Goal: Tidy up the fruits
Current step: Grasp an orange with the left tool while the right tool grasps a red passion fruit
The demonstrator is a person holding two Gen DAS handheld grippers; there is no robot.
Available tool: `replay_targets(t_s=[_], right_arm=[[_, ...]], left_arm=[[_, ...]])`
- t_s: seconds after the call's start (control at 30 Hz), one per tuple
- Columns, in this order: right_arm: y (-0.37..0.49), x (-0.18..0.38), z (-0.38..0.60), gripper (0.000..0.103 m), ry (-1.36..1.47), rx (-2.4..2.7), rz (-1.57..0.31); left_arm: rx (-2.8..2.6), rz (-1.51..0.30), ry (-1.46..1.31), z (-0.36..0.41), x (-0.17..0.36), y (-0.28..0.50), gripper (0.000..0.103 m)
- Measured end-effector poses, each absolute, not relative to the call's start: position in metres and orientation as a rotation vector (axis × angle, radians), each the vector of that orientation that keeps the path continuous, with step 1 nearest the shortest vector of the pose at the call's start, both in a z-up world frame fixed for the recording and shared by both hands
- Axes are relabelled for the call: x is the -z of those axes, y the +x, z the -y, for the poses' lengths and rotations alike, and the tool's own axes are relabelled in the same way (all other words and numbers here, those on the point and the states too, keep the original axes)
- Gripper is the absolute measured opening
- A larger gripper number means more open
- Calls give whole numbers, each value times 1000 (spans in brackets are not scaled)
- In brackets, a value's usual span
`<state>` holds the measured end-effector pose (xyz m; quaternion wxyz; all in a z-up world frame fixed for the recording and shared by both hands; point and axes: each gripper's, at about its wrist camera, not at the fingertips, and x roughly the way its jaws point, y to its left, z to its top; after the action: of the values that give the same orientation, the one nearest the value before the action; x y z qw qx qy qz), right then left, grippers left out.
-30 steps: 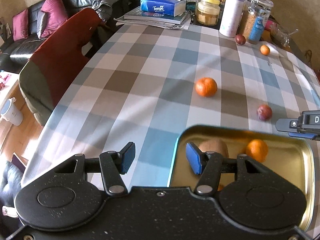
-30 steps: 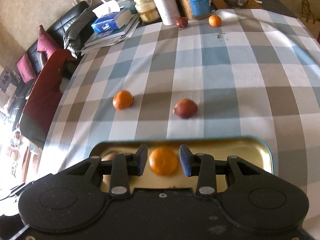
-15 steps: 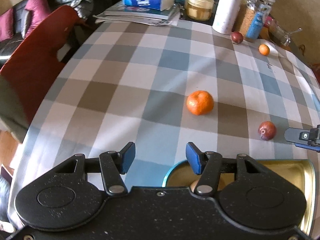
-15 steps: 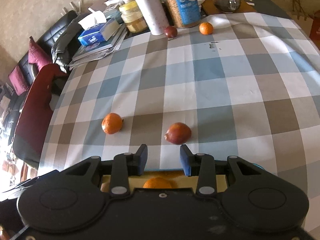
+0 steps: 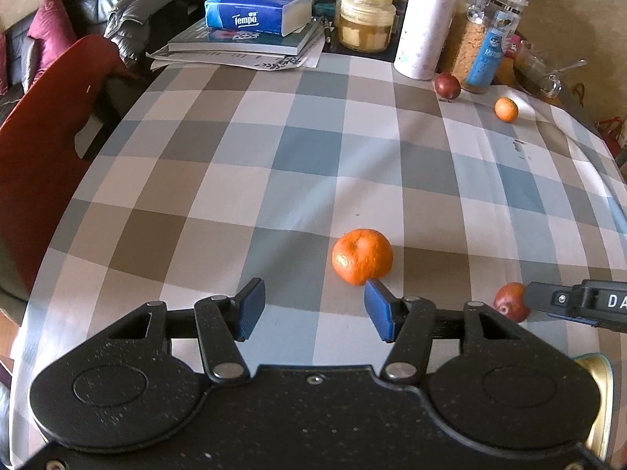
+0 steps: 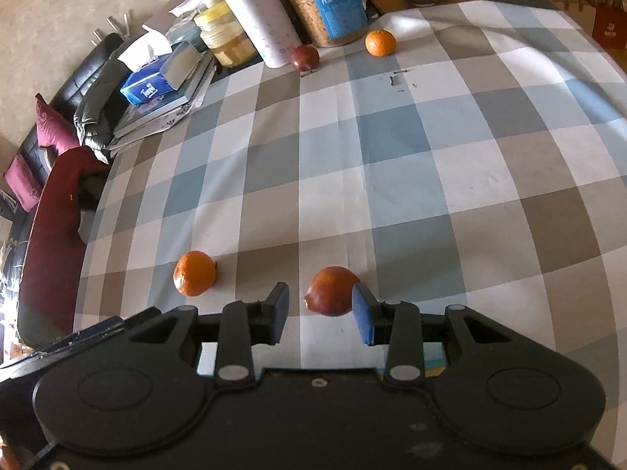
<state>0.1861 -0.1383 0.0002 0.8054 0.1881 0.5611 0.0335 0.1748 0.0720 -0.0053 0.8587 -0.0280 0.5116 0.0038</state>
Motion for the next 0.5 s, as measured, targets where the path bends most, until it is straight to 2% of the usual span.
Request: replay_targets(t_s=[0.5], right_arm=[[205, 33, 134, 39, 423, -40, -1258]], left_arm=[[-10, -1081, -77, -70, 16, 186, 61]])
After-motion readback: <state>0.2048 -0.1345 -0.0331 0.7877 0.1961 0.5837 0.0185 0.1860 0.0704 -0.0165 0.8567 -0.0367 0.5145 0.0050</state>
